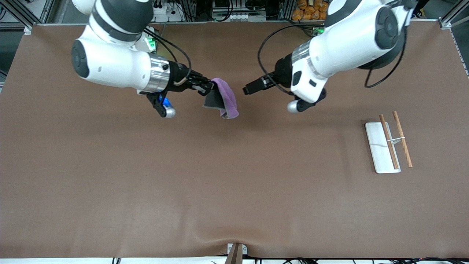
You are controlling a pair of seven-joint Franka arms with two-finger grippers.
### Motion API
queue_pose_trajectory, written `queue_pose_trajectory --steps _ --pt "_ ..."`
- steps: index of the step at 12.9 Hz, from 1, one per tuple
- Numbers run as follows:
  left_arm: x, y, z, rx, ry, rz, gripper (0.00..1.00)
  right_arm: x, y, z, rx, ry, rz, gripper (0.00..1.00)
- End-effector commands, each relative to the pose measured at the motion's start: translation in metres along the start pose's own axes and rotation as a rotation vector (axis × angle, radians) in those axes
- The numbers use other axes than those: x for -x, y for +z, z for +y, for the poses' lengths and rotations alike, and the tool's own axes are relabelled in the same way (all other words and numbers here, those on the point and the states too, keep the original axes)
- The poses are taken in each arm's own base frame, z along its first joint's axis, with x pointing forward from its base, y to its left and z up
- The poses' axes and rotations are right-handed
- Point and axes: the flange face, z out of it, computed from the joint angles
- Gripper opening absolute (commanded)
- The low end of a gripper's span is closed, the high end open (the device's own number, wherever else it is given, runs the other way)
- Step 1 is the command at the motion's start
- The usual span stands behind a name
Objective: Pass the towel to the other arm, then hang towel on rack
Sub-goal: 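Carry the towel with the right gripper while the left gripper approaches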
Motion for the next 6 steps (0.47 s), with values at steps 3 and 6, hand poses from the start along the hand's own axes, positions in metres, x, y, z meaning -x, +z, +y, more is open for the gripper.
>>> queue_pose_trajectory --steps 3,6 --pt "-0.002 0.035 0.019 0.042 -0.023 -0.034 1.00 0.014 0.015 -0.013 -0.028 0.029 -0.013 0.00" --pt "-0.006 0.056 0.026 0.081 -0.087 -0.049 1.00 0.027 0.023 -0.016 -0.018 0.027 -0.016 0.00"
